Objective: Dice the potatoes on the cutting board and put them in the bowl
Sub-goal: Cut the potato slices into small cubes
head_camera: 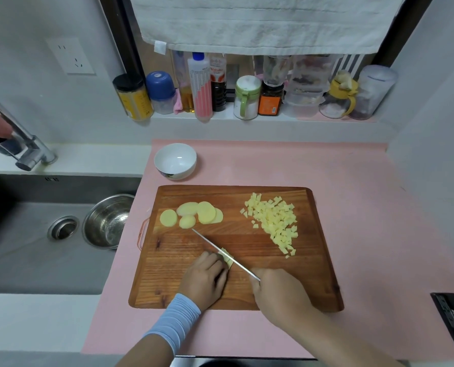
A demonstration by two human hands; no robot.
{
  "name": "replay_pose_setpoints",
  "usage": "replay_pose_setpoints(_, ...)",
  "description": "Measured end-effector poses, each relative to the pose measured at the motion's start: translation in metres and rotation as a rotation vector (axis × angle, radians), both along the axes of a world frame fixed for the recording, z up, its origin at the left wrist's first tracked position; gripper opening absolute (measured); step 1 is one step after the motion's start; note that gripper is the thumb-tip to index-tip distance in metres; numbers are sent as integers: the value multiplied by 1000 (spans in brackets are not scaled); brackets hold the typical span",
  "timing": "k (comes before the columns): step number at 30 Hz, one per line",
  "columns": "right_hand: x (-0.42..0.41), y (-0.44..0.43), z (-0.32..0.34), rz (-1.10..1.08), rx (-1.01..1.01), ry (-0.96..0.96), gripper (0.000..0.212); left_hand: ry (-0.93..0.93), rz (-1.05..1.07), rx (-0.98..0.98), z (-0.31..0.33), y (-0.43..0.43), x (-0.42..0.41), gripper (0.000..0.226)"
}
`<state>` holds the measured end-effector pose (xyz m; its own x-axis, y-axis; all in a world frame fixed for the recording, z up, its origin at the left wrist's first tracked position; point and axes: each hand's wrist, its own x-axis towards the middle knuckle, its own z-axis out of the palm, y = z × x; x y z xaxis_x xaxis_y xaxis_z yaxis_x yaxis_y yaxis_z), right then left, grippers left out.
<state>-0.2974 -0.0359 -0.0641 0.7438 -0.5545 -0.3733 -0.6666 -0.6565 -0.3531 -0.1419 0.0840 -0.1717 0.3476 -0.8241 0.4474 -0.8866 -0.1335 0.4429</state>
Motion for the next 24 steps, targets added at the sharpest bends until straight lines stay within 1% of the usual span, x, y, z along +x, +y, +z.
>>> replay_pose_setpoints(5,16,-8,-1,-19,60,22,38,12,8,4,-2,0,1,8)
replay_pose_setpoints(7,15,-8,-2,-13,56,18,35,17,7,0,-4,0,1,7)
replay_pose_setpoints(10,13,-3,-1,4,24,18,25,20,4,-3,-3,0,-1,7)
replay_pose_setpoints(15,5,6,3,36,-51,-29,23,33,1,8,-7,1,1,11)
replay_pose_setpoints(19,-7,7,6,71,-32,-38,22,37,-4,-8,-6,3,0,15)
replay_pose_setpoints(24,-17,1,7,47,10,-21,24,8,4,-9,-7,3,0,4)
